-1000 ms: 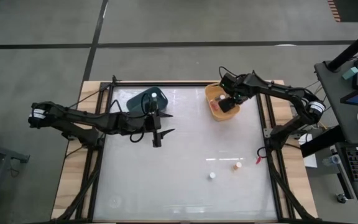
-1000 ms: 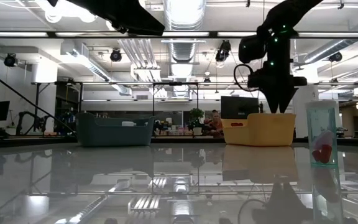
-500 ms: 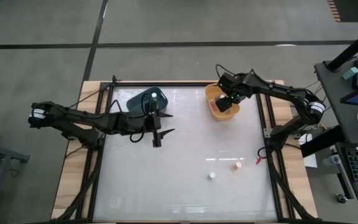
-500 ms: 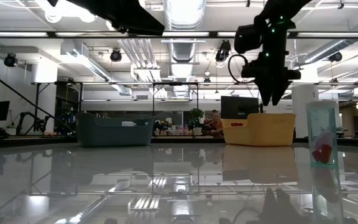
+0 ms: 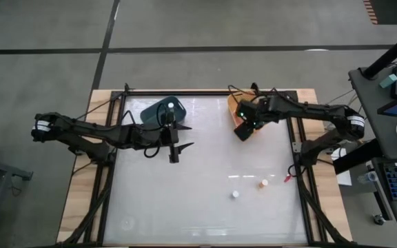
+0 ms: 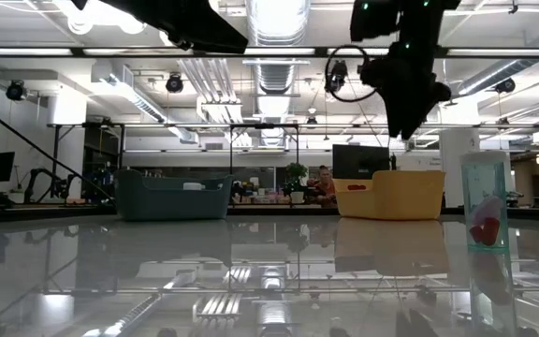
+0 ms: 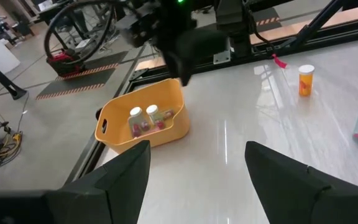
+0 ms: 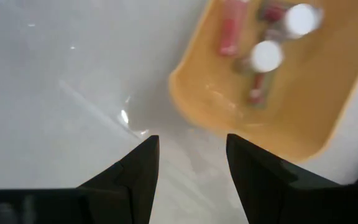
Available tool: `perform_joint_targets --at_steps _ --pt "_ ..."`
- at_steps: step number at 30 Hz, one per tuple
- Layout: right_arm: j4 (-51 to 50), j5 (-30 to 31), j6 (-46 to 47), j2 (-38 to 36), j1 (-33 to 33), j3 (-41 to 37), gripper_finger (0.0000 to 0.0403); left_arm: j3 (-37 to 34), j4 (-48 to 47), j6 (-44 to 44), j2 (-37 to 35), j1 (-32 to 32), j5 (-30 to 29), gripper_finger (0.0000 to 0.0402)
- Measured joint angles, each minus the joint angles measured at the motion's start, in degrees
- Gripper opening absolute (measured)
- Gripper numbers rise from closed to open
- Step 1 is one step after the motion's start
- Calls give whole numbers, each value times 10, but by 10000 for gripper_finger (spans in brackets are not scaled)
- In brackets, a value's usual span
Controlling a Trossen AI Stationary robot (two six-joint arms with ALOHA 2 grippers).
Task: Pick and place medicine bottles into bin by pill shape (circle, oval)
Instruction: Put the orange capsule bottle into the yellow bin
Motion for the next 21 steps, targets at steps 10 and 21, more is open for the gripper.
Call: perform_joint_targets --at_steps 10,21 --pt "0 -7 115 -23 127 -9 178 0 0 0 0 0 0 246" --pt "-5 -142 209 -19 183 -9 178 0 0 -1 0 0 0 246"
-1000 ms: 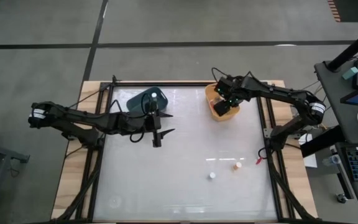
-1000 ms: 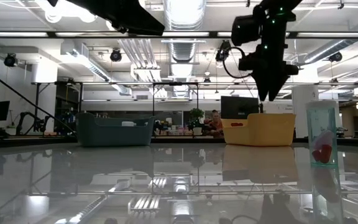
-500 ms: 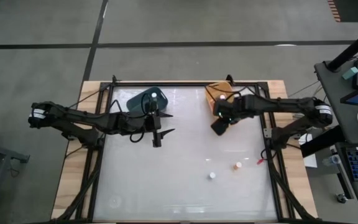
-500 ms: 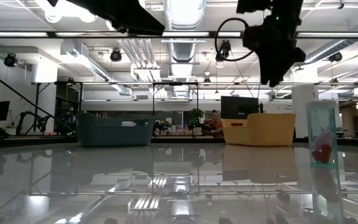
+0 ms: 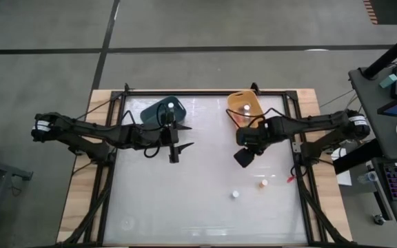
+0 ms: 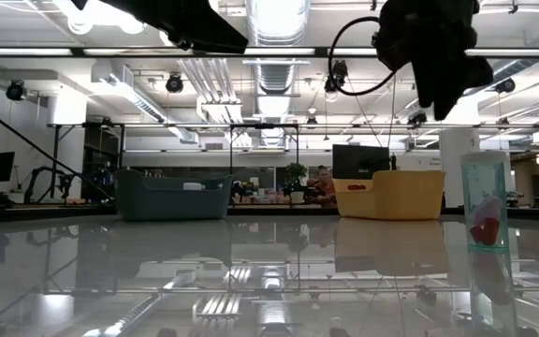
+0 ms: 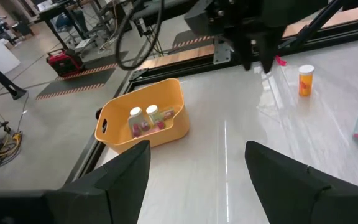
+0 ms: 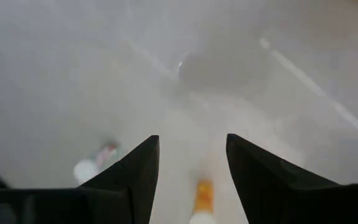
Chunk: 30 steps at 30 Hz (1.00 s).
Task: Pick and place medicine bottles into bin by pill shape (circle, oval)
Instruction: Put the orange capsule bottle into the yellow bin
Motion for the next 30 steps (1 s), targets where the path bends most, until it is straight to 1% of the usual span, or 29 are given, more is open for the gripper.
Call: perform_joint_targets --at_steps 4,7,12,21,25,30 --pt "-18 -35 49 0 21 0 180 0 0 0 0 0 0 246" --pt "-40 -43 85 0 47 0 194 0 0 0 0 0 0 246" --pt "-57 -44 156 0 100 -5 219 -2 0 0 0 0 0 246" --pt "-54 -31 289 0 202 -40 239 -8 1 0 0 0 0 246" --pt "-53 -31 326 0 229 -64 240 -8 1 0 0 0 0 246" --pt "-44 -31 345 1 241 -92 240 -9 2 0 0 0 0 246"
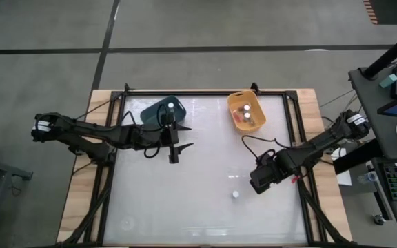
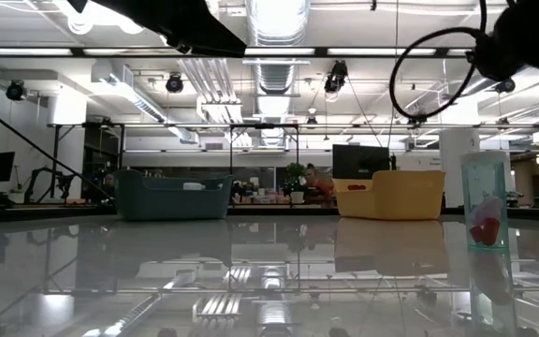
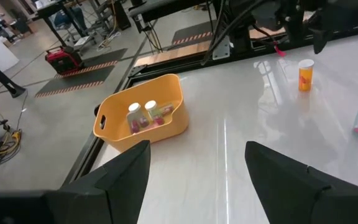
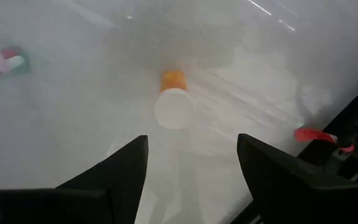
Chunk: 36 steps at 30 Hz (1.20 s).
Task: Pick and place medicine bottles into bin by pill shape (circle, oval)
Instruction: Put the orange capsule bottle into the yellow bin
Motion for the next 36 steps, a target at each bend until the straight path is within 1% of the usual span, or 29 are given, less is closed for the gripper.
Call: perform_joint_targets --at_steps 8,15,21,23,27,36 --pt "79 0 9 0 0 -43 240 0 0 1 0 0 0 246" --pt "100 2 22 0 0 -72 235 -1 1 2 0 0 0 246" --pt "160 5 25 0 0 -106 233 -1 1 2 0 0 0 246" --pt "164 5 26 0 0 -109 228 -1 1 2 0 0 0 246" --pt "164 9 30 0 0 -111 205 -1 1 2 0 0 0 246" --pt "165 9 31 1 0 -111 127 -1 1 2 0 0 0 246"
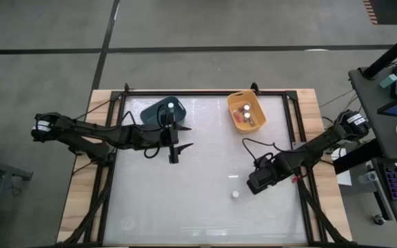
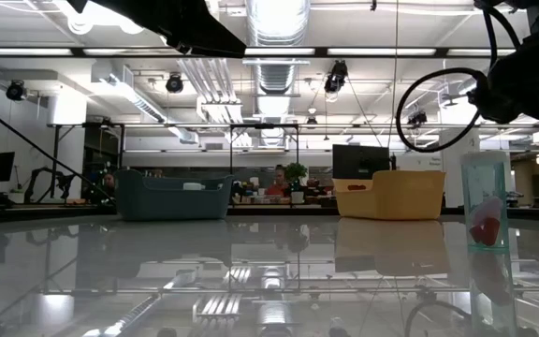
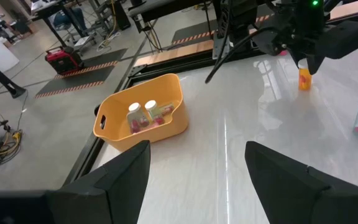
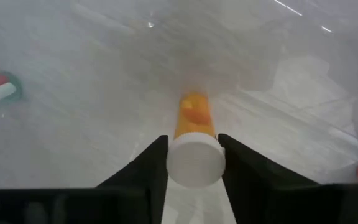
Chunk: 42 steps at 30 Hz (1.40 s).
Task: Pick and place medicine bottles into bin by pill shape (circle, oval)
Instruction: Put the orange capsule bottle into the yellow bin
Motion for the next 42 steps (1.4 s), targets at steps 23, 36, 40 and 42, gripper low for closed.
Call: perform_joint_targets --at_steps 23,36,40,42 --pt "9 17 -66 1 -54 76 112 0 5 0 0 0 0 246" --pt "-39 22 -321 57 -197 249 112 0 5 0 0 0 0 246" --pt "-74 25 -416 86 -253 318 112 0 5 0 0 0 0 246" --pt "-85 26 -463 102 -282 350 112 0 5 0 0 0 0 246"
